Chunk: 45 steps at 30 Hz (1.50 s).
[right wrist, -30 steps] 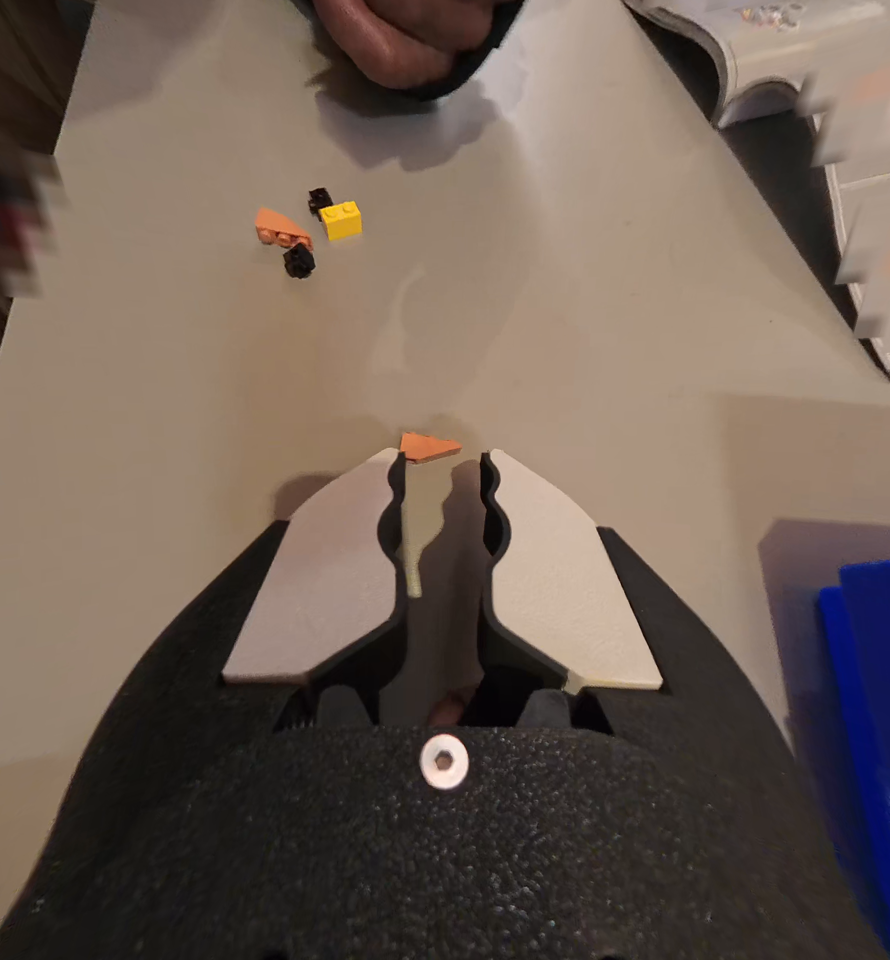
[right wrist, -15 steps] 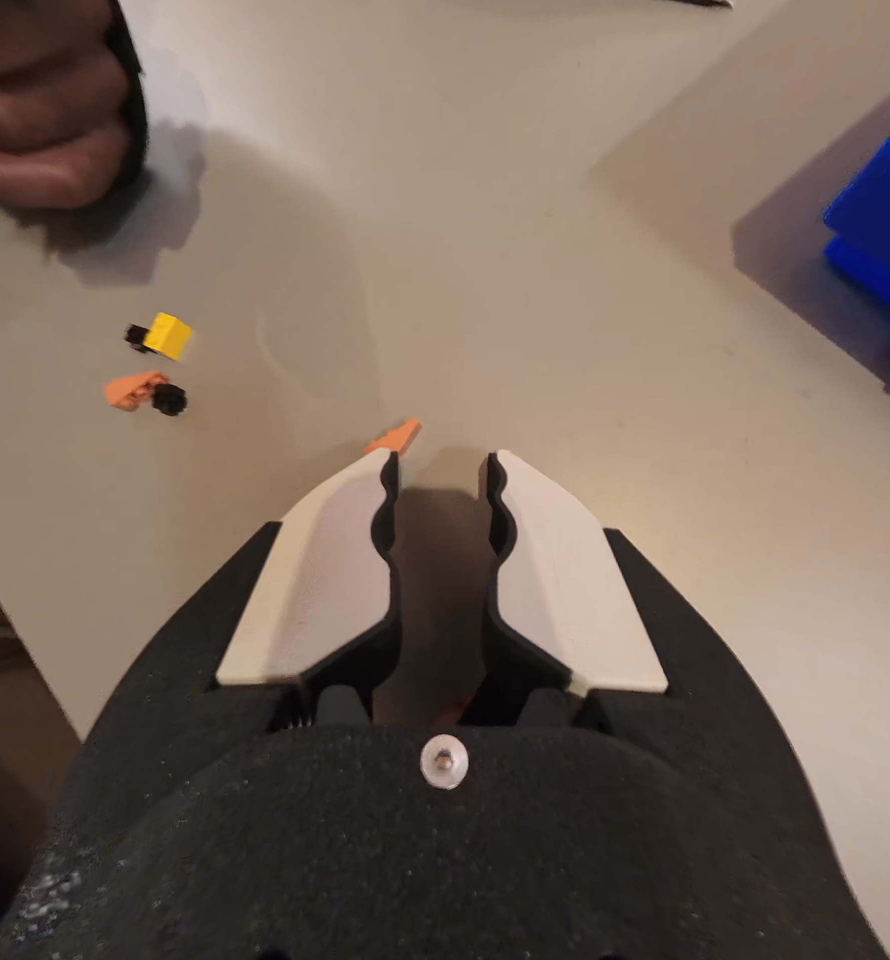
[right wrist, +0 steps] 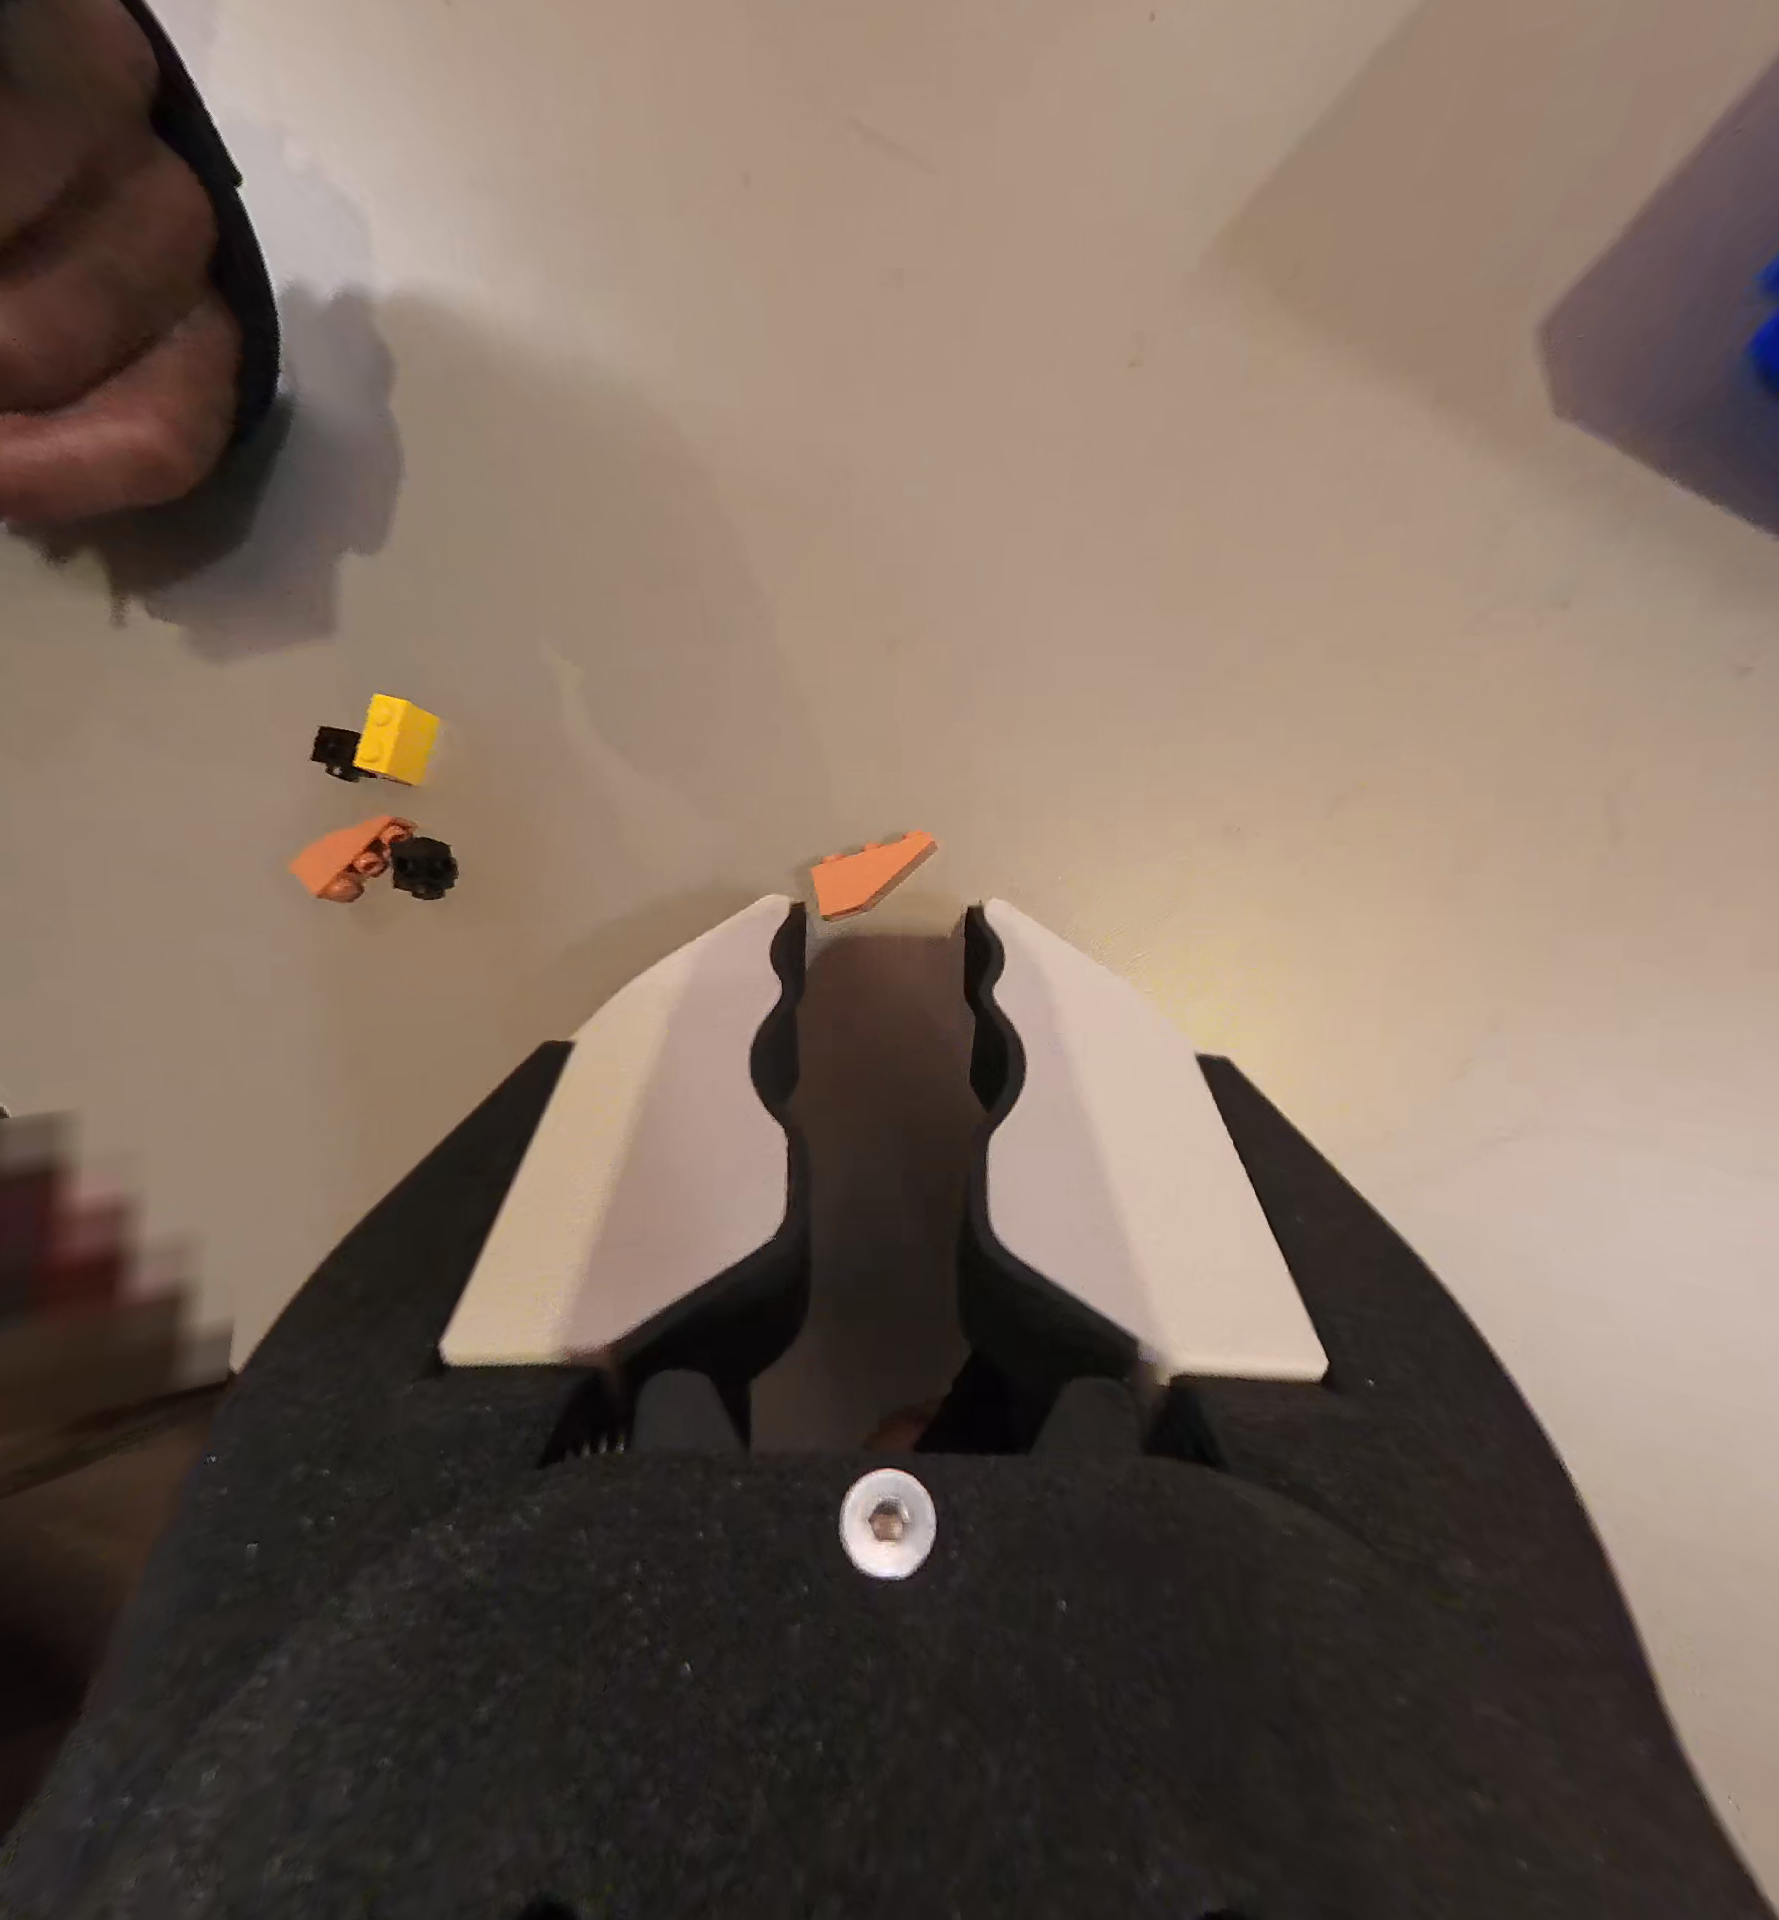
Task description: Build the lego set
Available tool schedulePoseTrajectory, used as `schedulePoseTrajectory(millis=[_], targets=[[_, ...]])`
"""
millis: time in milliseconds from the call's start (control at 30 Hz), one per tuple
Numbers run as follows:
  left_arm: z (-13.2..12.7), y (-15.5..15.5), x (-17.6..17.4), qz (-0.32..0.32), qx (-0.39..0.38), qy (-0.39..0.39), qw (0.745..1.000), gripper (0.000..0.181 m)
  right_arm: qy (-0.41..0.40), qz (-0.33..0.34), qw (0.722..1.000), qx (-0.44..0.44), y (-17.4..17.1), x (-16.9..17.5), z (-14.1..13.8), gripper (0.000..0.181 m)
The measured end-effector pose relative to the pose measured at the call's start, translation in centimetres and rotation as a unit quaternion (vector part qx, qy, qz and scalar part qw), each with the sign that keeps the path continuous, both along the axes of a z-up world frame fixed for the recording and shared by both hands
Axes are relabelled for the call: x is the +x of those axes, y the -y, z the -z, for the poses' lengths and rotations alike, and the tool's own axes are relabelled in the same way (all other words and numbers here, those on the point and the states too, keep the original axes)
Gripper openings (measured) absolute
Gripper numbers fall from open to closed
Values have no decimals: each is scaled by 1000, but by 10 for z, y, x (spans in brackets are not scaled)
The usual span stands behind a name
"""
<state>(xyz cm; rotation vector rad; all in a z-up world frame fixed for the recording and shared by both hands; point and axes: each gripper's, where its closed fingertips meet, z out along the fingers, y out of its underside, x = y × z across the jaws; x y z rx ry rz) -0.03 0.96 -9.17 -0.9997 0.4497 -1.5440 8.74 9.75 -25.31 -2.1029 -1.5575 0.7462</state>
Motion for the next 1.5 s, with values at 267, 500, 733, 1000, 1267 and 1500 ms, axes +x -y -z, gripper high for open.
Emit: schedulePoseTrajectory(millis=[267,500,733,1000,1267,1500], targets=[[-1,1,-1,0,1,2,1000,37,26,-36,996,83,4,-15,7,17],[-2,-1,-4,-6,1,7,1000,36,30,-128,977,166,-1,-25,2,16],[1,-9,-8,-10,-27,18,999,36,-50,-190,938,286,-16,-42,-30,15],[-11,-11,-24,56,-74,156,983,36,-227,-322,790,470,27,-76,-136,15],[-26,-1,-34,97,-44,249,963,36,-255,-462,612,589,79,-103,-204,15],[-33,14,-31,137,-18,255,957,36,-209,-547,524,618,95,-114,-211,15]])
